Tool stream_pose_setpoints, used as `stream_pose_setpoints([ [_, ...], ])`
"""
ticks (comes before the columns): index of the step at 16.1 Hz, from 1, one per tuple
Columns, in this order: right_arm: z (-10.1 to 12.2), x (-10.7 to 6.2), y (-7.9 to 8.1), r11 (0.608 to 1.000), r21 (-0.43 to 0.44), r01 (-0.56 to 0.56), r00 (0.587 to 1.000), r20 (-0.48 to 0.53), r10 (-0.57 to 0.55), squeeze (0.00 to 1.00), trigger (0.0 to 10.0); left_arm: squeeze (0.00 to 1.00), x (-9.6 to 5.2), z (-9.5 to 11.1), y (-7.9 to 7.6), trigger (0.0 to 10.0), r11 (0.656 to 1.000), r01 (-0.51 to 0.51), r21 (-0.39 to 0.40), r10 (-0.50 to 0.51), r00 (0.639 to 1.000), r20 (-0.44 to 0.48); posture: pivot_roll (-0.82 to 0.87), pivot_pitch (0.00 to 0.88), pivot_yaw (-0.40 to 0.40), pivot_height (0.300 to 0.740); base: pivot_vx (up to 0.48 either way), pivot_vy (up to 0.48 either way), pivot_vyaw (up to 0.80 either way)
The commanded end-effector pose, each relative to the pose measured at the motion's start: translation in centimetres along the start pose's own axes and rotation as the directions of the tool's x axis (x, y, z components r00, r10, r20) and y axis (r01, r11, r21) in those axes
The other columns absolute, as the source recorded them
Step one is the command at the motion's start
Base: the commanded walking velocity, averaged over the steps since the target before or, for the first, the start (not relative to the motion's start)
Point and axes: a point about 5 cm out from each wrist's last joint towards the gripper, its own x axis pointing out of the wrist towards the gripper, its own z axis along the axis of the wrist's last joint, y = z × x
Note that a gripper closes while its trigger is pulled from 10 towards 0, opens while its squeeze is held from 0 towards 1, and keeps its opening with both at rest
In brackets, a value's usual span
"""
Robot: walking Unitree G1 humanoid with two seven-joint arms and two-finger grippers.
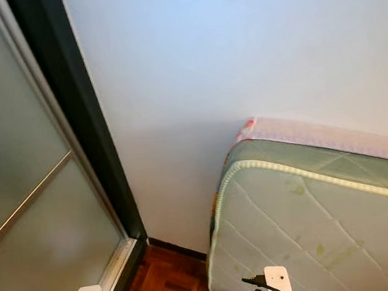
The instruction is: Clean up the room
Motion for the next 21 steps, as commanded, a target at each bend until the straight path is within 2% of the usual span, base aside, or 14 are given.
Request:
stream_pose_setpoints([
  [1,4.74,0.96,-1.31,0.984,0.179,0.005,1.000,-0.004,-0.004,0.00,10.0,0.00,0.56,1.76,1.81,10.0,0.998,-0.058,-0.032,0.057,0.998,-0.039,0.12,0.000,-0.128,0.740,0.000,0.000,-0.74],
  [5,4.69,0.97,-1.24,0.987,0.163,-0.001,1.000,-0.012,0.003,0.00,10.0,0.00,0.59,1.79,1.66,10.0,0.999,-0.052,-0.007,0.051,0.998,-0.045,0.12,0.000,-0.128,0.740,0.000,0.000,-0.74],
  [8,4.70,0.98,-1.08,0.989,0.150,-0.009,1.000,-0.014,0.011,0.00,10.0,0.00,0.61,1.71,1.71,10.0,0.996,-0.055,0.065,0.059,0.996,-0.065,0.11,0.000,-0.125,0.740,0.000,-0.107,-0.74],
  [10,4.68,0.99,-1.01,0.989,0.146,-0.012,1.000,-0.014,0.014,0.00,10.0,0.00,0.61,1.68,1.77,10.0,0.997,-0.066,0.035,0.068,0.995,-0.070,0.11,0.000,-0.123,0.740,0.000,-0.148,-0.74],
  [14,4.58,1.00,-0.83,0.990,0.138,-0.020,1.000,-0.019,0.023,0.00,10.0,0.00,0.61,1.68,1.81,10.0,0.998,-0.058,0.033,0.060,0.996,-0.073,0.12,0.000,-0.121,0.740,0.000,0.000,-0.74],
  [21,4.57,1.00,-0.75,0.992,0.123,-0.028,0.999,-0.022,0.030,0.00,10.0,0.00,0.61,1.73,1.95,10.0,0.996,-0.051,0.079,0.058,0.995,-0.077,0.12,0.000,-0.120,0.740,0.000,-0.050,-0.74],
])
